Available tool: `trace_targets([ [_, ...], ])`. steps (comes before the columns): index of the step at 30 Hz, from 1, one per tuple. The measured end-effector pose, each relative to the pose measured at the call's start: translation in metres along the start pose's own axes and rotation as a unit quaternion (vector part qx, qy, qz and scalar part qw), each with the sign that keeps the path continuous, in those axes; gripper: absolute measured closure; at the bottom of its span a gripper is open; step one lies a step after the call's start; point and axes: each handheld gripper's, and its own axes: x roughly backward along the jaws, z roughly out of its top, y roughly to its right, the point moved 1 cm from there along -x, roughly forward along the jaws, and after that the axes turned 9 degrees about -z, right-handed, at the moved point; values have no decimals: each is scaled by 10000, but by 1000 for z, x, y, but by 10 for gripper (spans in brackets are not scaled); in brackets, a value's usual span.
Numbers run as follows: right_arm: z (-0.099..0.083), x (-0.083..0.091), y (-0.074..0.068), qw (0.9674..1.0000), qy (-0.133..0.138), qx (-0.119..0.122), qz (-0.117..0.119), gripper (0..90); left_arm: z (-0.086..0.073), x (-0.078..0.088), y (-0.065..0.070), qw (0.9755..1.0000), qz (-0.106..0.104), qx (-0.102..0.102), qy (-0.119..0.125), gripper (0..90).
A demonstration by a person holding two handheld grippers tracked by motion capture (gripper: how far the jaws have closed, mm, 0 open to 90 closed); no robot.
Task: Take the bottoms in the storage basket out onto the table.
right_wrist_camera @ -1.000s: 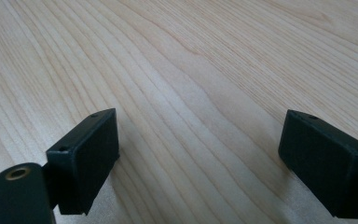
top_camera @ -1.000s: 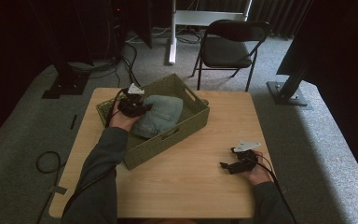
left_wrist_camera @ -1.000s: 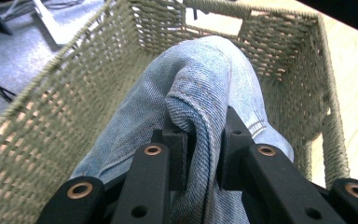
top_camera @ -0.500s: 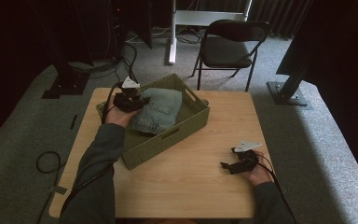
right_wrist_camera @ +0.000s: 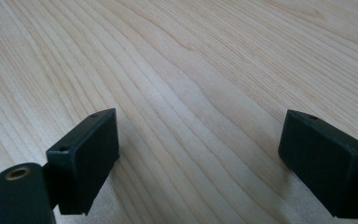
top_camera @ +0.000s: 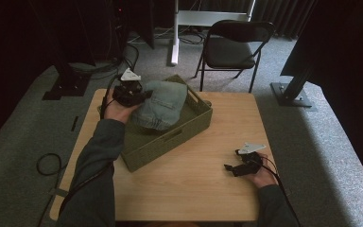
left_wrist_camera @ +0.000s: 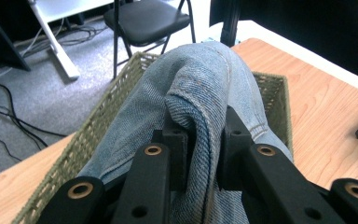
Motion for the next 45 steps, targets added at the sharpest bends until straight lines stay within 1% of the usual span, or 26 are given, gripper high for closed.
trace_targets([
  [4, 0, 0, 0, 10000, 0, -12, -12, 118, 8, 6, 8, 9999, -114, -77, 76, 777],
  [5, 0, 0, 0, 10000, 0, -12, -12, 118, 8, 6, 8, 9999, -114, -77, 76, 778],
  [7, -1, 0, 1, 10000, -6, -37, -41, 118, 16, 11, 16, 9995, -247, -116, 146, 778],
  [11, -1, 1, 2, 10000, -11, -38, -51, 118, 24, 14, 28, 9988, -398, -218, 201, 777],
  [13, -1, 1, 2, 10000, -15, -42, -50, 118, 28, 15, 34, 9984, -451, -276, 218, 778],
  [14, -1, 1, 2, 10000, -15, -42, -50, 118, 28, 15, 34, 9984, -451, -276, 218, 777],
  [15, -1, 1, 3, 10000, -13, -66, -71, 118, 30, 15, 39, 9980, -487, -340, 215, 777],
  [17, -2, 1, 3, 9999, -19, -65, -80, 118, 30, 15, 39, 9980, -487, -340, 215, 778],
  [18, -2, 1, 3, 9999, -19, -65, -80, 118, 32, 12, 48, 9974, -547, -430, 192, 778],
  [19, -3, 2, 5, 9999, -25, -109, -124, 118, 33, 11, 51, 9971, -570, -470, 180, 777],
  [23, -4, 3, 8, 9997, -28, -163, -170, 118, 35, 5, 66, 9956, -691, -610, 147, 777],
  [28, -6, 4, 12, 9991, -44, -299, -302, 118, 37, -2, 87, 9932, -850, -781, 143, 777],
  [29, -6, 4, 12, 9991, -44, -299, -302, 118, 37, -2, 87, 9932, -850, -781, 143, 777],
  [31, -7, 5, 14, 9988, -58, -343, -349, 118, 37, -7, 101, 9913, -980, -867, 124, 777],
  [32, -7, 5, 14, 9988, -54, -344, -349, 118, 36, -9, 105, 9907, -1015, -904, 113, 777],
  [33, -7, 5, 14, 9988, -53, -343, -349, 118, 36, -10, 108, 9903, -1025, -932, 108, 777],
  [35, -7, 5, 14, 9988, -54, -342, -351, 118, 36, -10, 108, 9903, -1025, -932, 108, 777],
  [36, -7, 5, 14, 9988, -54, -342, -351, 118, 33, -14, 120, 9886, -1098, -1023, 92, 777],
  [38, -7, 5, 15, 9988, -55, -339, -357, 118, 31, -18, 129, 9873, -1184, -1052, 111, 777],
  [39, -7, 5, 15, 9988, -54, -339, -358, 118, 29, -18, 132, 9862, -1238, -1091, 94, 777],
  [42, -7, 5, 15, 9986, -55, -363, -368, 118, 23, -21, 143, 9844, -1374, -1089, 149, 777],
  [45, -7, 5, 16, 9985, -62, -382, -395, 118, 14, -23, 153, 9824, -1534, -1040, 213, 777],
])
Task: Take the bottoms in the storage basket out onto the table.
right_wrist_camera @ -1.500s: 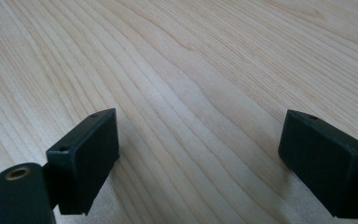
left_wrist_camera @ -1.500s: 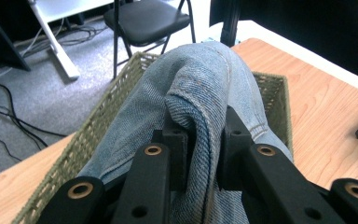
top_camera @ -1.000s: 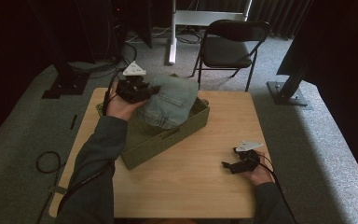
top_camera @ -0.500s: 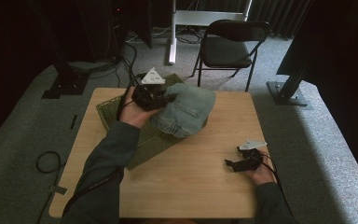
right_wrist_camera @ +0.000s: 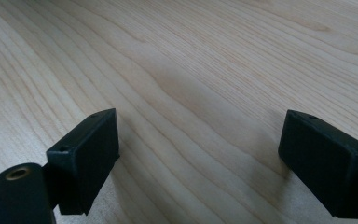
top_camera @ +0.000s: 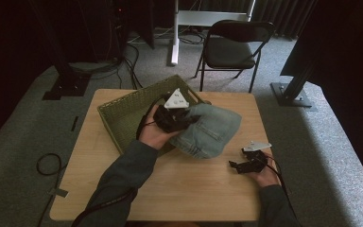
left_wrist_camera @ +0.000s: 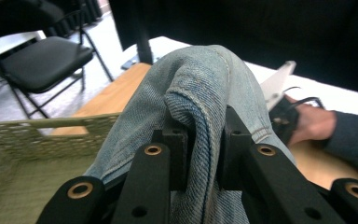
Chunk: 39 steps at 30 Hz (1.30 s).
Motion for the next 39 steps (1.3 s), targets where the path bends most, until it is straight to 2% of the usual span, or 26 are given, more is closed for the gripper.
trace_targets([
  [6, 0, 0, 2, 10000, -8, -57, -62, 119, -22, -14, 16, 9997, -224, 12, -79, 776],
  [11, -1, 0, 4, 9998, -24, -154, -156, 121, -45, -24, 22, 9991, -383, 103, -160, 775],
  [15, -2, 1, 7, 9995, -10, -222, -206, 140, -70, -34, 26, 9985, -456, 185, -251, 775],
  [19, -2, 1, 7, 9995, -10, -218, -209, 140, -98, -45, 29, 9969, -529, 361, -452, 774],
  [20, -2, 1, 7, 9995, -10, -218, -209, 140, -98, -45, 29, 9969, -529, 361, -452, 773],
  [21, -2, 1, 7, 9995, -9, -217, -210, 140, -113, -50, 30, 9956, -588, 497, -540, 772],
  [22, -2, 1, 7, 9995, -9, -217, -210, 140, -113, -50, 30, 9956, -588, 497, -540, 771],
  [23, -2, 1, 7, 9995, -10, -219, -210, 140, -120, -53, 31, 9945, -619, 593, -603, 768],
  [24, -2, 1, 7, 9995, -10, -218, -211, 140, -126, -54, 31, 9945, -551, 603, -656, 765],
  [25, -2, 1, 7, 9995, -10, -218, -211, 140, -126, -54, 31, 9945, -551, 603, -656, 761],
  [27, -2, 1, 7, 9995, -11, -220, -211, 140, -134, -54, 30, 9937, -550, 745, -628, 759],
  [29, -2, 1, 7, 9995, -10, -218, -211, 140, -138, -57, 31, 9928, -562, 754, -739, 756],
  [32, -2, 1, 7, 9995, -10, -217, -212, 140, -143, -57, 32, 9919, -628, 837, -726, 746],
  [35, -2, 1, 7, 9995, -10, -216, -212, 140, -141, -50, 29, 9921, -571, 913, -644, 570],
  [37, -2, 1, 7, 9995, -11, -218, -213, 140, -140, -46, 29, 9926, -538, 886, -628, 517],
  [39, -2, 1, 7, 9995, -9, -217, -214, 140, -136, -34, 28, 9940, -449, 839, -538, 487],
])
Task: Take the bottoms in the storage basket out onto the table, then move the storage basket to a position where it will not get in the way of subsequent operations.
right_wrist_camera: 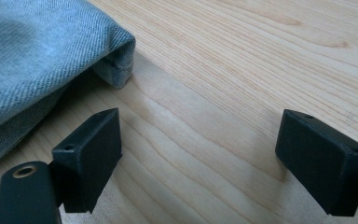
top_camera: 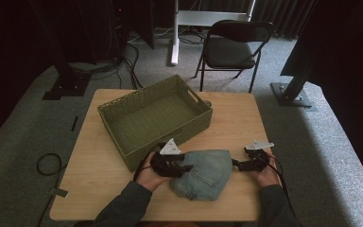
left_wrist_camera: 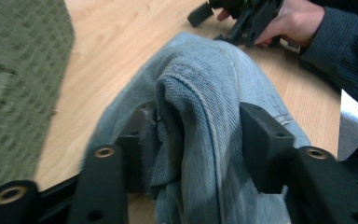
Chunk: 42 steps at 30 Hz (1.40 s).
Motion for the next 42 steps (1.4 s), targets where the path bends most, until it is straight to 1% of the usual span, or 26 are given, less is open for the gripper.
trace_targets([
  [1, 0, 0, 0, 10000, 0, -2, -1, 140, 0, 4, 0, 10000, 34, -10, 41, 481],
  [2, 0, 0, 0, 10000, -1, -6, -7, 140, 0, 4, 0, 10000, 34, -10, 41, 472],
  [3, 0, 0, 0, 10000, -6, -9, -9, 140, 0, 14, 0, 9999, 126, -31, 105, 472],
  [4, 0, 0, 0, 10000, -6, -9, -9, 140, 0, 14, 0, 9999, 126, -31, 105, 465],
  [5, 0, 0, 1, 10000, -9, -19, -22, 141, 0, 20, -1, 9997, 174, -13, 153, 465],
  [7, 1, 0, 3, 9999, 32, -76, -87, 212, -1, 30, -4, 9993, 281, 41, 244, 461],
  [8, 1, 0, 4, 9999, 61, -100, -105, 231, -2, 34, -5, 9990, 343, 68, 263, 461],
  [10, 1, -1, 6, 9998, 59, -153, -138, 234, -5, 43, -8, 9984, 456, 124, 308, 462],
  [13, 2, -2, 7, 9998, 58, -156, -147, 237, -10, 52, -11, 9974, 624, 165, 311, 464],
  [17, 3, -3, 7, 9997, 58, -178, -158, 238, -18, 63, -14, 9954, 898, 191, 257, 463],
  [19, 3, -3, 7, 9997, 57, -176, -163, 238, -22, 68, -16, 9945, 993, 223, 261, 463],
  [24, 4, -4, 8, 9997, 59, -174, -170, 238, -31, 77, -20, 9927, 1122, 339, 288, 463],
  [26, 4, -4, 7, 9995, 46, -205, -215, 247, -35, 81, -22, 9909, 1267, 352, 294, 463],
  [27, 5, -4, 7, 9995, 21, -229, -236, 264, -37, 85, -23, 9894, 1355, 387, 352, 463],
  [29, 7, -3, 8, 9991, -55, -254, -335, 282, -41, 91, -26, 9874, 1449, 465, 427, 463],
  [30, 8, -2, 8, 9990, -48, -243, -378, 282, -43, 93, -26, 9867, 1485, 498, 445, 461],
  [31, 8, -2, 8, 9990, -48, -243, -378, 282, -43, 93, -26, 9867, 1485, 498, 445, 456],
  [32, 9, -1, 9, 9989, -17, -273, -392, 283, -46, 97, -27, 9856, 1538, 546, 444, 456],
  [33, 12, 1, 10, 9987, 54, -342, -386, 283, -48, 98, -28, 9851, 1572, 559, 424, 454],
  [34, 13, 3, 10, 9987, 86, -355, -357, 283, -50, 100, -28, 9844, 1616, 577, 399, 453],
  [35, 13, 3, 10, 9987, 86, -355, -357, 283, -50, 100, -28, 9844, 1616, 577, 399, 452],
  [36, 15, 4, 11, 9986, 119, -367, -349, 283, -54, 103, -29, 9839, 1621, 610, 445, 452],
  [37, 20, 6, 12, 9986, 167, -369, -327, 283, -54, 104, -28, 9834, 1656, 610, 423, 456],
  [40, 27, 7, 12, 9988, 207, -336, -286, 284, -55, 108, -25, 9807, 1816, 593, 414, 446],
  [41, 27, 7, 12, 9988, 207, -336, -286, 284, -55, 108, -25, 9807, 1816, 593, 414, 446],
  [42, 29, 6, 11, 9989, 212, -296, -299, 283, -58, 112, -23, 9789, 1907, 599, 427, 446],
])
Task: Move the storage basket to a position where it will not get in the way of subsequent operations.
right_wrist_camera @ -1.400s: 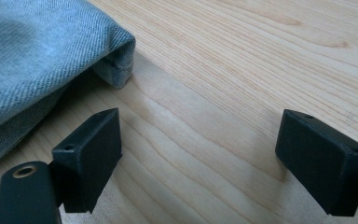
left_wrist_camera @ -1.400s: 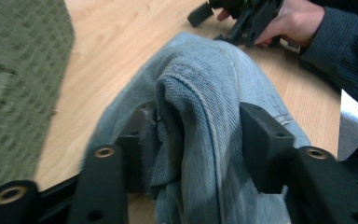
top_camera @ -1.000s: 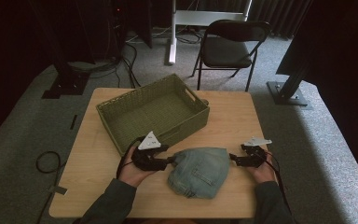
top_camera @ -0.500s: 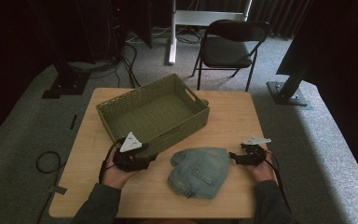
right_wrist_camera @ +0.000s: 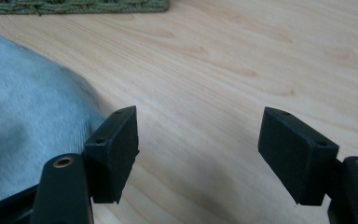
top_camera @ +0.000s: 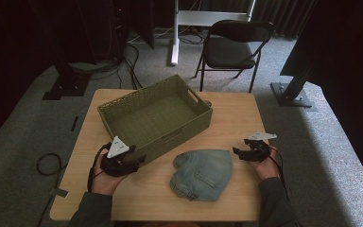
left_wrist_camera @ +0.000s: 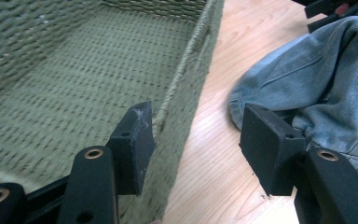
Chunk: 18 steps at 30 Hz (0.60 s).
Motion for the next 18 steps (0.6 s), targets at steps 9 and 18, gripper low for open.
trace_targets([
  [9, 30, -4, -8, 9993, 150, 287, 164, 363, -14, 12, -1, 9993, 367, 30, -72, 447],
  [18, 58, -13, -15, 9981, 280, 409, 357, 433, -23, 20, 2, 9975, 704, 13, -96, 457],
])
